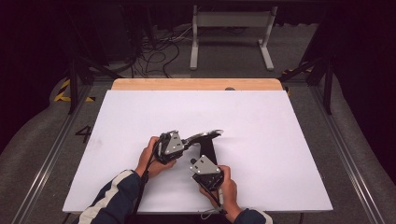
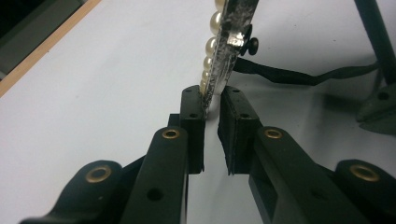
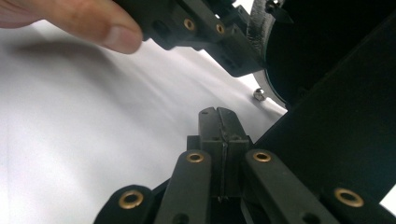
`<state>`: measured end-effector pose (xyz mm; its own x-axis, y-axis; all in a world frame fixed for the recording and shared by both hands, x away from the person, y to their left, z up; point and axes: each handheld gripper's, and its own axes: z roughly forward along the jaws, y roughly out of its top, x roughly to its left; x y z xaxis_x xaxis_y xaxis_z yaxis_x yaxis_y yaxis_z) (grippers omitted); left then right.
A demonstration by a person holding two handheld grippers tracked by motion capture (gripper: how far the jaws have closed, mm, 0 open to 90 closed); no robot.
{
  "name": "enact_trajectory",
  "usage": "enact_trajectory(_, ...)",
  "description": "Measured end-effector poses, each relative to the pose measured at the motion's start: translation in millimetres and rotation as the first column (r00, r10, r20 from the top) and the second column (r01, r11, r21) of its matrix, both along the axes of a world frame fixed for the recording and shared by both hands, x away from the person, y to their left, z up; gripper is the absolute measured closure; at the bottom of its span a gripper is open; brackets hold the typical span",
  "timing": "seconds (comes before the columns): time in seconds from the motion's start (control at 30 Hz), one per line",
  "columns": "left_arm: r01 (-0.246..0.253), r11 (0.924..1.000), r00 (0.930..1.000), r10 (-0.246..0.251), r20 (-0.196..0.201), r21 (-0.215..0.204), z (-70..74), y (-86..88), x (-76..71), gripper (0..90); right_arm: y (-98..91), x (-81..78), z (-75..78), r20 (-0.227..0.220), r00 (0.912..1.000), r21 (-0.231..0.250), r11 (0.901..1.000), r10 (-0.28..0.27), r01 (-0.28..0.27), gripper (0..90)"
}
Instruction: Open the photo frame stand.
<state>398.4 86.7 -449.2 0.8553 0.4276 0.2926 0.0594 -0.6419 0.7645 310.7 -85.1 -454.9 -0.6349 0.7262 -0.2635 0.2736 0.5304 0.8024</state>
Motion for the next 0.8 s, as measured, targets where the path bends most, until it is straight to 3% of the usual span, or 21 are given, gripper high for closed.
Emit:
enact_trajectory(0.17,0.001,1.0,1.0,-0.001,-0.008,0.001,0.6,1.0,-1.4,80.8,-4.2,1.3,-0.9,-0.037,0.9993,0.029,0.9996,0.007,-0.006,90.0)
enact_trajectory(0.8,0.012,0.9998,0.9996,-0.012,-0.027,-0.017,0.6,3.1,-2.0,80.9,-9.2,5.2,-1.9,-0.059,0.997,0.037,0.9982,0.05,-0.047,90.0)
